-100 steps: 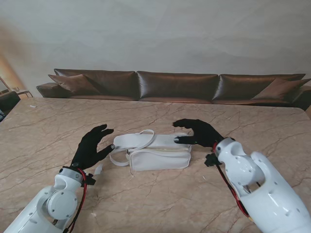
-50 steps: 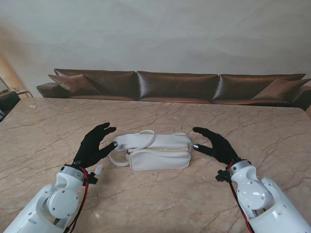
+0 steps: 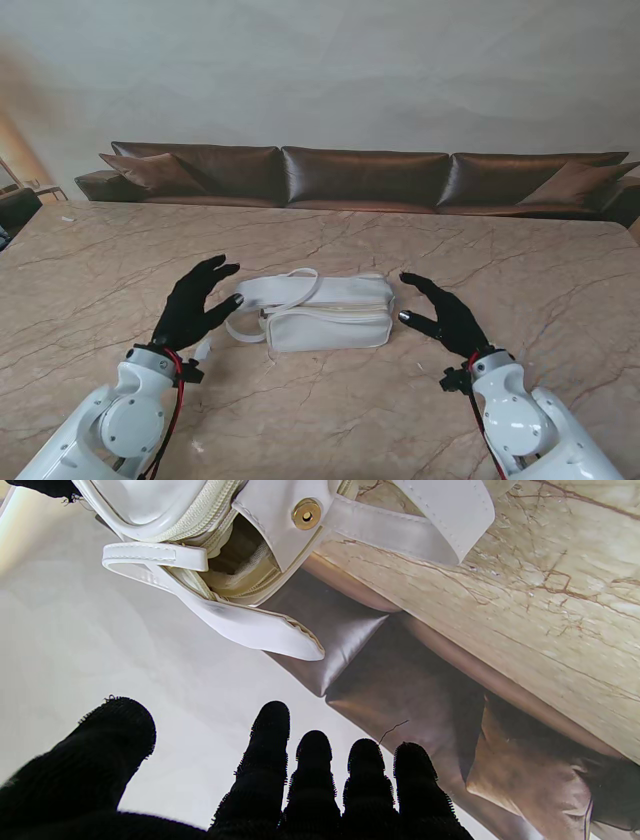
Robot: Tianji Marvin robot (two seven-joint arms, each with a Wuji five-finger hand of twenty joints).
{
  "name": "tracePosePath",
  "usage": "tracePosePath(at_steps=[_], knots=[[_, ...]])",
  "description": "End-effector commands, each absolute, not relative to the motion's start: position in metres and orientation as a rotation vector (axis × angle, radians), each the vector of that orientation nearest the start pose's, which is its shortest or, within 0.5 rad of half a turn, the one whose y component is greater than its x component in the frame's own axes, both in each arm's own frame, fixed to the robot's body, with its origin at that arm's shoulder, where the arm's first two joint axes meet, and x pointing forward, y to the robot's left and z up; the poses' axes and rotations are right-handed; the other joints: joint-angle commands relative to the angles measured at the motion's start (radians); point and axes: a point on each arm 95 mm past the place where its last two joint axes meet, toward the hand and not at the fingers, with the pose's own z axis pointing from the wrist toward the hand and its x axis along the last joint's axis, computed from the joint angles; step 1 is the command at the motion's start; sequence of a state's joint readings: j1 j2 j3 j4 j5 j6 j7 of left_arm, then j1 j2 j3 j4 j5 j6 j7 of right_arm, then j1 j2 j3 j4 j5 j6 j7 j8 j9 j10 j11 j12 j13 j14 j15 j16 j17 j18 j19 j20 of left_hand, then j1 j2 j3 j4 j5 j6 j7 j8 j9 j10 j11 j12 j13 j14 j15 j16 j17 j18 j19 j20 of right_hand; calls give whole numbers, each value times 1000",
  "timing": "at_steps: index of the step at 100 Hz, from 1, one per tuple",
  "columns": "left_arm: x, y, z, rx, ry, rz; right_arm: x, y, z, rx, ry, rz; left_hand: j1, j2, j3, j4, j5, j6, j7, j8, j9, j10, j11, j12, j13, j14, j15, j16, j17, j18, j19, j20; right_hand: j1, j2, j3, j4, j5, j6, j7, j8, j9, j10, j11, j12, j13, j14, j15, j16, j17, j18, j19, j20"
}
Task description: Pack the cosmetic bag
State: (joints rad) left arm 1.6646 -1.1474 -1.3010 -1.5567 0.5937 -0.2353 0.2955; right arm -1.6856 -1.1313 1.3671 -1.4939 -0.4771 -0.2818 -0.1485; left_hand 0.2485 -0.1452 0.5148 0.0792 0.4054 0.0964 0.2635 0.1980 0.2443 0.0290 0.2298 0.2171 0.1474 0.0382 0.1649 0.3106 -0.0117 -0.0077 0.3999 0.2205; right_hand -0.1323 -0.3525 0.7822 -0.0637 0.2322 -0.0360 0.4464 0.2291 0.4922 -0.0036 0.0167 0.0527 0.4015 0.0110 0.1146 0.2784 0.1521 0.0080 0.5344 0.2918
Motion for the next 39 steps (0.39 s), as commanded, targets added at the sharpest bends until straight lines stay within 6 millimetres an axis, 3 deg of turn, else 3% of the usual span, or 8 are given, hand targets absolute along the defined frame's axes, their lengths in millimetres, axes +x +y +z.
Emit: tracePosePath(at_steps=[1, 39], knots=[[375, 17, -334, -1461, 1009, -1962, 372, -49, -359, -2132, -1355, -2483, -27, 42, -11, 37, 18, 14, -38, -17, 16, -13, -18, -15, 19, -11, -5, -13, -8, -17, 6, 9, 1, -19, -18, -4, -10, 0, 10, -18, 17, -12, -31, -15, -15, -56, 0, -7, -13, -26, -13, -6], [379, 8, -336, -1483, 1035, -1964, 375, -55, -367, -2141, -1337, -2444, -28, 41, -9, 39, 21, 12, -36, -16, 16, -17, -18, -15, 18, -18, -7, -13, -7, -19, 7, 6, 33, -24, -34, 0, -3, 1, 9, -15, 19, -12, -30, -18, -17, -55, 0, -7, -13, -25, -17, -2]])
